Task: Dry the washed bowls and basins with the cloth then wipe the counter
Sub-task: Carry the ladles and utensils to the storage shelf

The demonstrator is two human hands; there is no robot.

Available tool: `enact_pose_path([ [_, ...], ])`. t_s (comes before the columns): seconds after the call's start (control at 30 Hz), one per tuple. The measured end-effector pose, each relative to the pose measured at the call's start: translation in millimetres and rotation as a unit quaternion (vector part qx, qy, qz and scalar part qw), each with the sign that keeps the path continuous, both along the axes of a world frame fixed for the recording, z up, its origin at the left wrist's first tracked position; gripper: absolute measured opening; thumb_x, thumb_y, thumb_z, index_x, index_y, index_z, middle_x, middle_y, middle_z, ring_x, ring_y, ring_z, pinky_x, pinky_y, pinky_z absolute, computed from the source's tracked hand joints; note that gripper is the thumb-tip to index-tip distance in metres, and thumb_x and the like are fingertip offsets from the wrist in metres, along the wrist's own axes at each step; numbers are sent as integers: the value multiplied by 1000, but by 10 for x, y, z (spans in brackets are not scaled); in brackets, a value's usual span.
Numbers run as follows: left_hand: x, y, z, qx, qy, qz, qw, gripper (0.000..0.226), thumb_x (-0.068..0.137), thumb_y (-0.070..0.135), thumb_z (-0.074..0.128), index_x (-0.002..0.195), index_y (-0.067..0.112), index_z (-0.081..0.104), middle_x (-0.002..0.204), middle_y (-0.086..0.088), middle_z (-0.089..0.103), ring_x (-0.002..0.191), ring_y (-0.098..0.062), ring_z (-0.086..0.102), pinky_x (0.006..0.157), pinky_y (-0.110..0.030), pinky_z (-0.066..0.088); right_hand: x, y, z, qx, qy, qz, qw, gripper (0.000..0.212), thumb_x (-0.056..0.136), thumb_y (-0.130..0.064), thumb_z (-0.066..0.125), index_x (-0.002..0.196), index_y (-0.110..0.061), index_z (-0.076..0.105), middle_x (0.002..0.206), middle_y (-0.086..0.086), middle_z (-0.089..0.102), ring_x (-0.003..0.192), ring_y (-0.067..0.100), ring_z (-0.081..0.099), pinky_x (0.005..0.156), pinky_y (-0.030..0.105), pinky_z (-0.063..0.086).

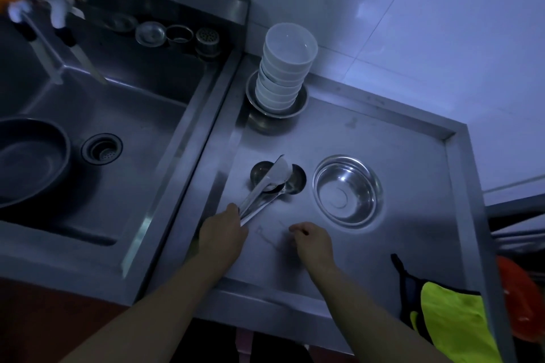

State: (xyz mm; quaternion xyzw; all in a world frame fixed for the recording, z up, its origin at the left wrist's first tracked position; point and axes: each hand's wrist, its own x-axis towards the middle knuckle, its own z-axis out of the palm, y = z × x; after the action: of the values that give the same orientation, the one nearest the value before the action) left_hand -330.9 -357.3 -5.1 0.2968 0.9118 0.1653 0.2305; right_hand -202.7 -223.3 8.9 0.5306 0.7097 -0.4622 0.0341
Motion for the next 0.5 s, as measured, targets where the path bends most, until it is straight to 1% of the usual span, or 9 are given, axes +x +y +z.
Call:
enact_pose_path([
  [0.07,11,-17,76,7,9,18,1000,18,91,25,48,85,14,35,78,-6,58,61,-21,51,55,-29,37,17,32,27,3,6,13,1000,28,88,-5,48,82,-25,67,98,5,69,93,24,64,88,37,52],
  [0.13,28,-44,166,18,14,48,999,19,91,26,50,84,15,35,73,-3,53,58,-19,47,52,-27,34,26,79,63,10,10,34,999,28,87,-5,49,81,-26,67,96,4,70,90,21,64,83,31,51],
  [0.23,48,-131,312,41,29,102,993,20,89,25,52,82,16,36,67,2,48,53,-17,44,43,-26,25,16,174,126,11,23,67,997,28,85,-4,51,80,-26,67,91,5,70,84,22,65,76,28,50],
  [0.3,70,-231,420,55,63,136,987,22,88,24,55,81,16,36,60,6,42,46,-11,37,40,-23,20,3,224,186,5,30,90,995,28,84,-5,51,78,-27,66,88,5,70,79,22,65,73,28,51],
  [0.37,125,-340,561,63,99,173,978,28,87,28,59,78,15,36,58,7,41,45,-12,36,41,-25,22,-10,246,257,-1,40,123,992,27,83,-7,53,78,-30,66,87,4,70,78,21,66,73,31,53],
  [0.4,174,-399,642,74,111,197,971,31,87,33,59,77,15,36,58,7,42,45,-13,37,43,-25,24,-14,245,292,-5,48,143,989,27,83,-7,54,77,-30,66,86,4,70,78,21,66,73,32,54],
  [0.47,310,-524,816,86,124,263,953,33,83,45,50,75,16,37,58,7,44,46,-13,40,43,-26,25,-24,218,374,-17,65,184,981,26,84,-5,55,77,-27,67,86,5,71,79,22,67,72,31,53],
  [0.5,392,-593,905,80,125,294,944,32,79,48,44,76,17,38,60,4,47,50,-16,46,45,-27,29,-34,189,417,-25,72,205,976,26,85,-4,54,78,-25,68,86,5,71,79,22,66,70,28,52],
])
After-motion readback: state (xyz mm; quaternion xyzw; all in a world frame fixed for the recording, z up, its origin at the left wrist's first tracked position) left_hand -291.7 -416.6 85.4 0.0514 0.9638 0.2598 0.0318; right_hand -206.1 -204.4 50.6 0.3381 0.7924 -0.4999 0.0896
